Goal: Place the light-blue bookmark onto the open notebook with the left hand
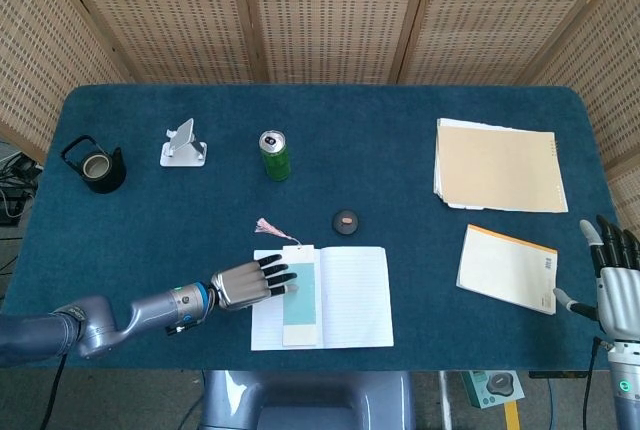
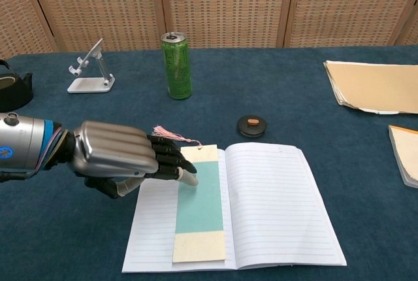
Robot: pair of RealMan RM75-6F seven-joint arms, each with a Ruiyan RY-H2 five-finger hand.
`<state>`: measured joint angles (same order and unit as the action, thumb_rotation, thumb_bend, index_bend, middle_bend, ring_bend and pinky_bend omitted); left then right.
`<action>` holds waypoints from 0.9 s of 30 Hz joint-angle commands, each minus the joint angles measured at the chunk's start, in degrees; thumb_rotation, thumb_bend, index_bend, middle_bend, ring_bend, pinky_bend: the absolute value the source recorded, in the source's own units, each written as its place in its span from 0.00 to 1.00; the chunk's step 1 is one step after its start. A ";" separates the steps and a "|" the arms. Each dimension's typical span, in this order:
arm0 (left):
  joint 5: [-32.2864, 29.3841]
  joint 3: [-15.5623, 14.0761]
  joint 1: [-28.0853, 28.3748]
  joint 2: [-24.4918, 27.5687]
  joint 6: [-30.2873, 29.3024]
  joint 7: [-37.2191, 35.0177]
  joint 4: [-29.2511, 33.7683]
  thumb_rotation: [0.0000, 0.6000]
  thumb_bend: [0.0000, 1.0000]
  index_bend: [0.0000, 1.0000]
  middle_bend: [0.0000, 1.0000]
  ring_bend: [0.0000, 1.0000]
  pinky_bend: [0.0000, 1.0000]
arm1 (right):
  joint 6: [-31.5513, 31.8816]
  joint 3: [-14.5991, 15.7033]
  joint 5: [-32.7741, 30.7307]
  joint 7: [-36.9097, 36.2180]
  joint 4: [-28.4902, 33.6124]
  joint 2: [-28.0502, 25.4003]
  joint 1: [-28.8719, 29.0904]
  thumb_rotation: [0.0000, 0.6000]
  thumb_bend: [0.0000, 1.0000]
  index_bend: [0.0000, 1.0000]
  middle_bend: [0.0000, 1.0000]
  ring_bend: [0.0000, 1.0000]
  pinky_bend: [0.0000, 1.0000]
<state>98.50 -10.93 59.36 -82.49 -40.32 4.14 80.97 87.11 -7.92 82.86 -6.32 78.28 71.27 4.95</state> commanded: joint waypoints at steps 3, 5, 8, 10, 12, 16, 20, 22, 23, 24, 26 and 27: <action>-0.93 0.58 0.10 -1.30 1.68 1.38 -0.35 1.00 1.00 0.03 0.00 0.00 0.04 | -0.01 0.01 0.02 -0.13 0.00 -0.02 0.00 1.00 0.10 0.02 0.00 0.00 0.00; -1.18 0.78 0.12 -1.67 2.08 1.85 -0.39 1.00 1.00 0.03 0.00 0.00 0.04 | 0.01 0.00 0.01 -0.20 0.04 -0.05 -0.01 1.00 0.10 0.02 0.00 0.00 0.00; -1.38 1.06 0.26 -2.19 2.71 2.61 -0.32 1.00 1.00 0.03 0.00 0.00 0.04 | -0.01 -0.03 -0.04 -0.27 0.03 -0.06 -0.02 1.00 0.10 0.02 0.00 0.00 0.00; -1.45 1.19 0.28 -2.29 2.84 3.03 -0.28 1.00 1.00 0.03 0.00 0.00 0.04 | 0.03 -0.04 -0.04 -0.34 0.03 -0.07 -0.03 1.00 0.10 0.02 0.00 0.00 0.00; -1.50 1.31 0.27 -2.31 2.86 3.32 -0.20 1.00 1.00 0.03 0.00 0.00 0.04 | 0.07 -0.06 -0.02 -0.36 0.03 -0.07 -0.03 1.00 0.10 0.02 0.00 0.00 0.00; -1.59 1.55 0.19 -1.85 2.65 4.02 0.25 1.00 1.00 0.03 0.00 0.00 0.04 | -0.01 -0.01 0.03 -0.39 -0.01 -0.04 0.00 1.00 0.10 0.02 0.00 0.00 0.00; -1.76 1.65 -0.01 -1.50 2.47 4.29 0.46 1.00 1.00 0.03 0.00 0.00 0.04 | -0.05 0.07 0.18 -0.31 0.00 0.00 0.05 1.00 0.10 0.02 0.00 0.00 0.00; -1.91 1.73 -0.15 -1.37 2.38 4.39 0.42 1.00 1.00 0.03 0.00 0.00 0.04 | 0.09 0.06 0.24 -0.23 0.08 -0.02 0.02 1.00 0.10 0.02 0.00 0.00 0.00; -1.95 1.78 -0.23 -1.30 2.27 4.43 0.44 1.00 1.00 0.03 0.00 0.00 0.04 | 0.17 0.06 0.23 -0.21 0.14 -0.05 -0.02 1.00 0.10 0.02 0.00 0.00 0.00; -1.98 1.81 -0.29 -1.26 2.19 4.44 0.47 1.00 1.00 0.03 0.00 0.00 0.04 | 0.21 0.03 0.22 -0.21 0.18 -0.07 -0.03 1.00 0.10 0.02 0.00 0.00 0.00; -1.97 1.86 -0.37 -1.16 2.07 4.57 0.52 1.00 1.00 0.03 0.00 0.00 0.04 | 0.34 -0.01 0.23 -0.18 0.28 -0.12 -0.07 1.00 0.10 0.02 0.00 0.00 0.00; -1.98 1.89 -0.39 -1.14 2.06 4.60 0.54 1.00 1.00 0.03 0.00 0.00 0.04 | 0.35 -0.01 0.24 -0.18 0.30 -0.14 -0.08 1.00 0.10 0.02 0.00 0.00 0.00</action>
<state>96.52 -9.04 58.97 -83.64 -38.26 8.75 81.51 87.46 -7.92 83.10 -6.50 78.59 71.13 4.87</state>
